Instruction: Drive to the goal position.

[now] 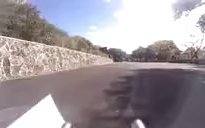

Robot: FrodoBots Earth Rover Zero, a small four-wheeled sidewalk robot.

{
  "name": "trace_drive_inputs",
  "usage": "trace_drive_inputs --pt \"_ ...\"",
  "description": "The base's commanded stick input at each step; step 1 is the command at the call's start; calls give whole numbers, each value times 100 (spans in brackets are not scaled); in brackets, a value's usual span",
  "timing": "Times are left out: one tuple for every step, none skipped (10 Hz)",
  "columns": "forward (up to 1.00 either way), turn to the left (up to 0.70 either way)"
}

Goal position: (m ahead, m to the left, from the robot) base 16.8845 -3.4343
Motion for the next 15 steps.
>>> trace_drive_inputs --pt "70 -27" --pt "70 -35" --pt "70 -35" --pt "70 -35" --pt "70 -35" --pt "70 -35" --pt "70 -35" --pt "70 -35" --pt "70 -35" --pt "70 -35" --pt "70 0" --pt "70 0" --pt "70 0" --pt "70 0" --pt "70 0"
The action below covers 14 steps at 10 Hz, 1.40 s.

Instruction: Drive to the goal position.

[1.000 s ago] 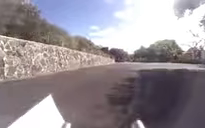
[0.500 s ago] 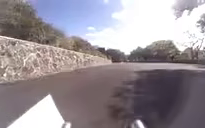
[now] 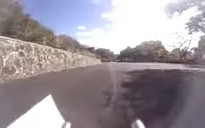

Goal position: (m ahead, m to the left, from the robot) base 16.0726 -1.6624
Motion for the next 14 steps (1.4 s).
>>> trace_drive_inputs --pt "70 0" --pt "70 0" --pt "70 0" --pt "70 0" --pt "70 0" --pt "70 0" --pt "70 0" --pt "70 0" --pt "70 0" --pt "70 0" --pt "70 0" --pt "70 0" --pt "70 0" --pt "70 -18"
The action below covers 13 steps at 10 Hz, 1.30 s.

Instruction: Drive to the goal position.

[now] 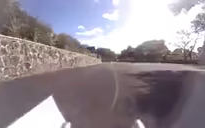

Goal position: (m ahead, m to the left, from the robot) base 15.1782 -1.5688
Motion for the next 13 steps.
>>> trace_drive_inputs --pt "70 -35" --pt "70 -35" --pt "70 -35" --pt "70 -35" --pt "70 -35" --pt "70 -35" --pt "70 -12" --pt "70 -2" --pt "70 0" --pt "70 0" --pt "70 0" --pt "70 0" --pt "70 0"
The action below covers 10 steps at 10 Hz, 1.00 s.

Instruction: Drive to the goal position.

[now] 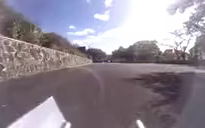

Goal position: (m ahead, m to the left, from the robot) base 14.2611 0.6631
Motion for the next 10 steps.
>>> trace_drive_inputs --pt "70 0" --pt "70 0" --pt "70 0" --pt "70 0" --pt "70 0" --pt "70 0" --pt "70 0" --pt "70 0" --pt "70 0" --pt "70 0"
